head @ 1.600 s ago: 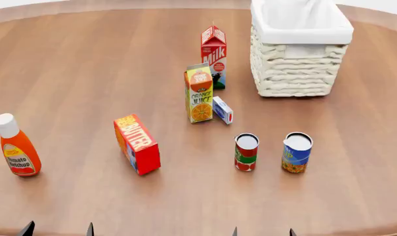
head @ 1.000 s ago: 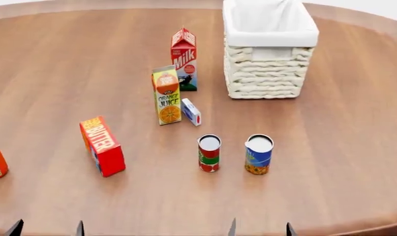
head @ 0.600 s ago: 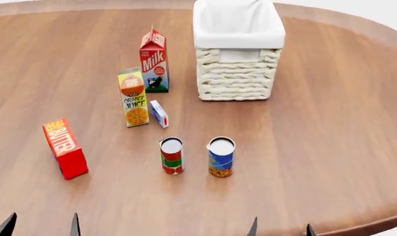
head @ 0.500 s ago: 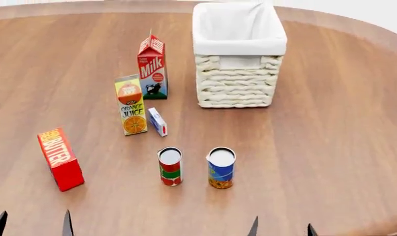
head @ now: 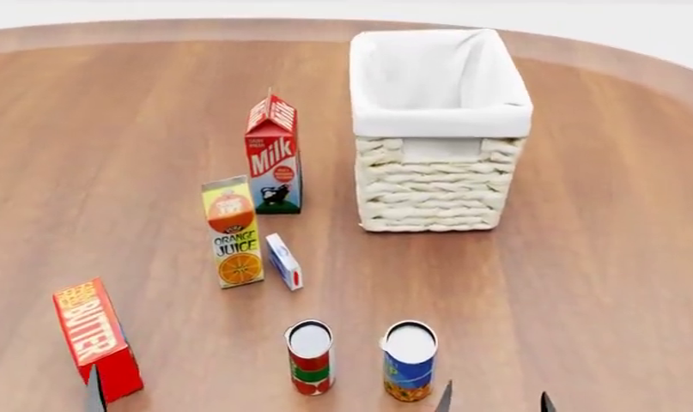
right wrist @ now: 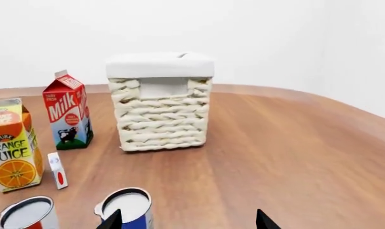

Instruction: Pick up the alphabet soup, and put it in the basket.

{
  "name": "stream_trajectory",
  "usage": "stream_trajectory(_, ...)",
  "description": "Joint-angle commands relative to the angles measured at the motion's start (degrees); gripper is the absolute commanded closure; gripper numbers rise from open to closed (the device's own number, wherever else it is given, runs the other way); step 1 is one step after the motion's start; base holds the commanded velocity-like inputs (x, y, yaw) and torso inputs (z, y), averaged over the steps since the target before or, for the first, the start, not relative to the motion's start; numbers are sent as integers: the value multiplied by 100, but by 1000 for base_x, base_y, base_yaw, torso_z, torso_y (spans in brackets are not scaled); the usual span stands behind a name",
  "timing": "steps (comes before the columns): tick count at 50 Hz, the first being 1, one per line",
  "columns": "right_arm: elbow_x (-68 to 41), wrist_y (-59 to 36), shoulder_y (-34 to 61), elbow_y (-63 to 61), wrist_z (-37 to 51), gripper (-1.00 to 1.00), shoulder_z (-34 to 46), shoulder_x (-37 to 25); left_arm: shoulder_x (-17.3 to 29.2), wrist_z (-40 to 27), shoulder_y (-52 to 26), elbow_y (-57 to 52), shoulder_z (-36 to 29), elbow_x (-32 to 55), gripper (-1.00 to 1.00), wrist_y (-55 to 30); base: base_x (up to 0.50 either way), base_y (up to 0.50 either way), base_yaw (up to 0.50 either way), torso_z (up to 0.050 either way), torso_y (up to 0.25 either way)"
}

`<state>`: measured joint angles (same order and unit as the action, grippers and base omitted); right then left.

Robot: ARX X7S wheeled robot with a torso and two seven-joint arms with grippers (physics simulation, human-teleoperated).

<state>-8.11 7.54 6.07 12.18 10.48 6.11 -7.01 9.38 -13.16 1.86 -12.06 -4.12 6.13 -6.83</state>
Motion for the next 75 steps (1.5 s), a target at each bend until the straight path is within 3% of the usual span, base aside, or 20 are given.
stream_trajectory(1,377,-91,11,-77,69,-100,56,74,-52,72,-17,-17,112,-81,-100,-2,94,500,0,0,0)
stream_trajectory(17,83,-145,40,-106,47,-100,86,35,11,-3,-26,-82,124,18,-100,-30,49,129,0,0,0)
stream_trajectory(59,-141,-92,-124,-493,333,-100,162,-116,176,-213,83,-337,49,99,-100,-39,500,0,0,0,0)
stream_trajectory(69,-227,-187,-636,-1115,363,-100,217,-248,262,-277,226,-548,210,242,-100,-58,0,0,0,0,1)
stream_trajectory(75,-464,-823,-1346,-2045,270,-100,258,-605,316,-338,483,-869,344,351,-100,-58,0,0,0,0,0)
